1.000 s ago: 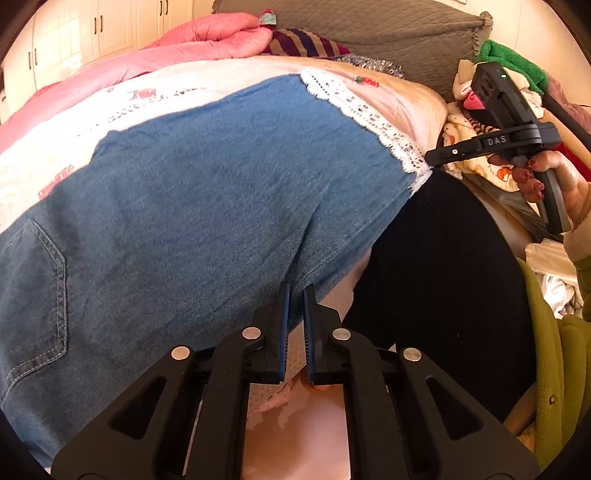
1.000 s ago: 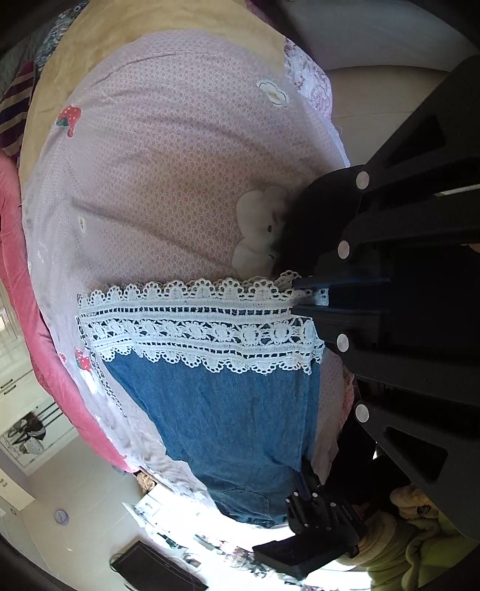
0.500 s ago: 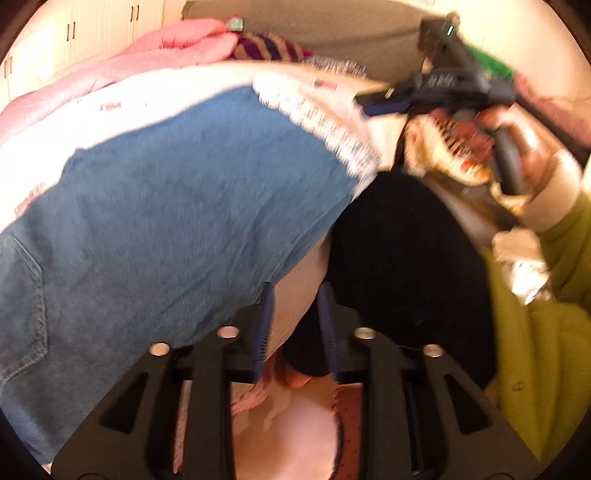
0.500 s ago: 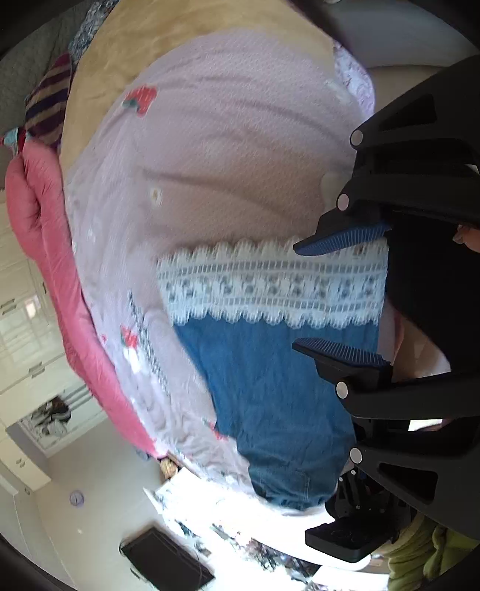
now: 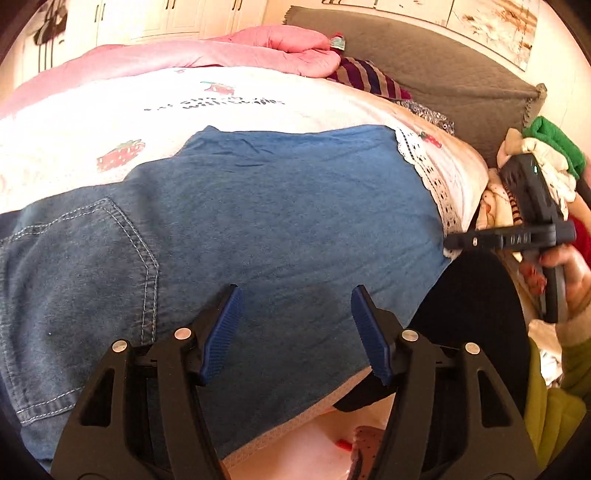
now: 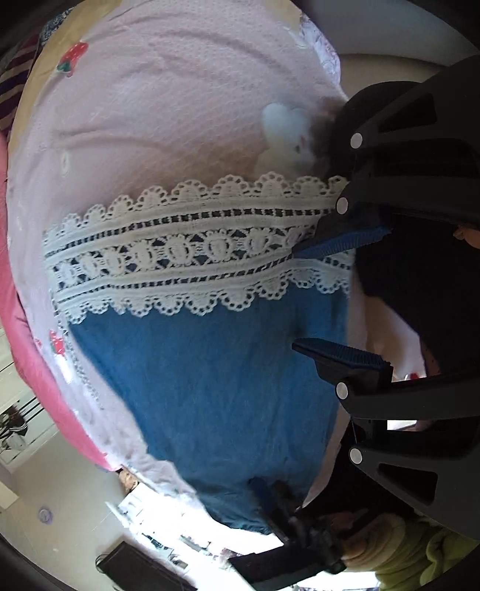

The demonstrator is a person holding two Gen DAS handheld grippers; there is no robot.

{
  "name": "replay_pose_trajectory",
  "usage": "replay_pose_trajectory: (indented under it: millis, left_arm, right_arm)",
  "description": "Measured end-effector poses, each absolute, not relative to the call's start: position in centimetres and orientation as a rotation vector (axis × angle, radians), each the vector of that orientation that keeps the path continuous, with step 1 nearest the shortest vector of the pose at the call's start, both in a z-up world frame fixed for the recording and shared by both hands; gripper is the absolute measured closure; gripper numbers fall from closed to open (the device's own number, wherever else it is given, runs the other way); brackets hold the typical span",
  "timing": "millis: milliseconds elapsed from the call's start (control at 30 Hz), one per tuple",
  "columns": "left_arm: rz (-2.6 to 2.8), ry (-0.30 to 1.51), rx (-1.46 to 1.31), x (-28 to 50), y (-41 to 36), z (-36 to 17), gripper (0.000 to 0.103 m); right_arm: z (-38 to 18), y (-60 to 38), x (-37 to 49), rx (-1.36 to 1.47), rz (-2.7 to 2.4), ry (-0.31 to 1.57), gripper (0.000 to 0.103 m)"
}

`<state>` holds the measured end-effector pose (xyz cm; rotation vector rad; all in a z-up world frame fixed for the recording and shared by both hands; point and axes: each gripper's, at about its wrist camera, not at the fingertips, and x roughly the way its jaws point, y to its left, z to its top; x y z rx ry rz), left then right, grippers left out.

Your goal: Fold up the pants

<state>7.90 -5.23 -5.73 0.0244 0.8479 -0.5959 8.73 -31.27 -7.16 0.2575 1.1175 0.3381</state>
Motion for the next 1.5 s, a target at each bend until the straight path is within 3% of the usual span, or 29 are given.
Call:
replay_pose_trajectory:
  millis: [67,133,200,300,400,567,767,867,900,933,1000,1100,1167,1333,1500]
  left_arm:
    - [-0.599,0.838,0.036,7.7,-5.1,-5.6,0.048]
    - [-0.627,0.834,0.0,8.1,-5.0,-4.7,0.04]
    - [-0.638,0.785,-0.018,8.4,-4.5,-2.9,0.036]
    - [-0.557,0.731,0.04,10.5,-4.3,-0.5,0.029]
    - [-0.498,0.798,0.05,14.7,-4.1,0.5,0.024]
    - [-0.465,0.973,0.006,21.6,-4.5,-1.6,0.025]
    - [-0.516,1.116,0.006,24.9,-5.8,-4.3,0.044]
    - [-0.534,1.134,-0.037,25.5,-6.0,-4.6,0.072]
    - [-0.544,1.139,-0.065,25.8,-5.7,-4.6,0.089]
    - [-0.562,1.144,-0.098,26.0,-5.6,-4.6,0.093]
    - [-0.579,1.14,-0.127,26.0,-5.4,-4.7,0.097]
    - [-0.592,1.106,-0.184,26.3,-4.9,-4.2,0.099]
    - [-0.608,1.064,-0.231,26.3,-4.3,-3.4,0.1]
    - [-0.591,0.994,-0.185,26.1,-4.8,-1.6,0.1]
    - [-0.56,1.023,-0.195,27.3,-4.9,-3.0,0.1]
  right_arm:
    - [-6.1,-30.5,8.3,0.204,0.348,1.082,0.058]
    - [-4.4,-30.1,8.0,0.18,0.374,1.024,0.057]
    - [-2.2,-30.1,7.9,0.173,0.412,0.942,0.047]
    - [0.5,-30.6,9.0,0.143,0.394,0.845,0.04]
    - [1.5,-31.9,11.7,0.172,0.357,0.813,0.034]
    - [0.4,-33.9,16.6,0.237,0.29,0.831,0.03]
    - [-1.9,-35.7,20.6,0.358,0.348,0.908,0.03]
    - [-2.8,-35.6,21.8,0.397,0.37,0.942,0.03]
    - [-3.0,-35.5,21.9,0.405,0.382,0.947,0.032]
    - [-3.1,-35.3,22.0,0.397,0.404,0.953,0.038]
    - [-3.3,-35.0,21.6,0.341,0.378,0.958,0.062]
    - [-3.2,-35.3,21.0,0.357,0.398,0.933,0.081]
    - [-2.6,-35.3,20.6,0.349,0.406,0.902,0.087]
    - [-0.2,-34.8,21.0,0.309,0.406,0.832,0.088]
    - [-2.5,-34.4,24.1,0.289,0.353,0.918,0.088]
